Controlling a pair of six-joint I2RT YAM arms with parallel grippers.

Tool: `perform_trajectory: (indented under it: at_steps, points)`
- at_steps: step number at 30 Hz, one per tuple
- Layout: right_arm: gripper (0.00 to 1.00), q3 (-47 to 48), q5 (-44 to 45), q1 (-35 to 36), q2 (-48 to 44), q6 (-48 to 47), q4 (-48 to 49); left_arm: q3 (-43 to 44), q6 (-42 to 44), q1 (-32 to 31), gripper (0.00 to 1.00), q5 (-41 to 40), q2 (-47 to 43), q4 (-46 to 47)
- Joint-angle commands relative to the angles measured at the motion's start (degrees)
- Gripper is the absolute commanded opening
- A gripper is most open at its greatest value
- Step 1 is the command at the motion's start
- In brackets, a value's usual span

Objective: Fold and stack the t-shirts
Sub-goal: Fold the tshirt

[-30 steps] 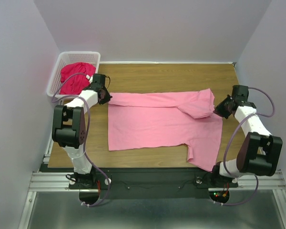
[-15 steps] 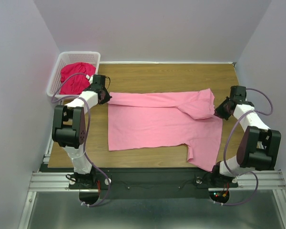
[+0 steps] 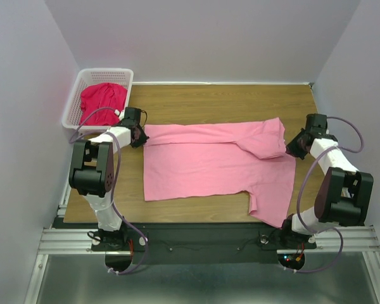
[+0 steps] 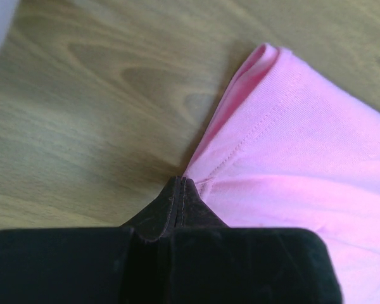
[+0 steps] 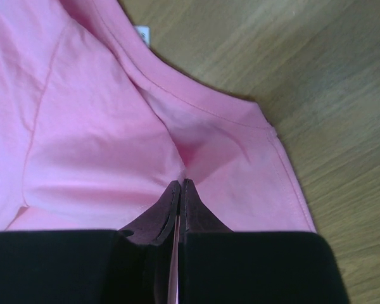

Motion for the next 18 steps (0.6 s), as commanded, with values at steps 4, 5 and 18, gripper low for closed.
perform_trajectory:
  at_steps: [4,5,18]
  points:
    - [0.31,-2.16,-1.05,-0.28,-0.18,-1.45,1.05,-2.2,-1.43,0.3,0.04,0.02,-3.51,1.64]
    - [0.37,-1.81,-1.06,-0.28,-0.44,-1.98,1.05,-2.12,-1.35,0.3,0.06,0.2,-3.77,1.64]
    - [0.58,14.44,-6.32,-0.28,6.57,-11.66,3.15,1.22,2.07,-1.19,0.58,-2.87,-11.6,0.14]
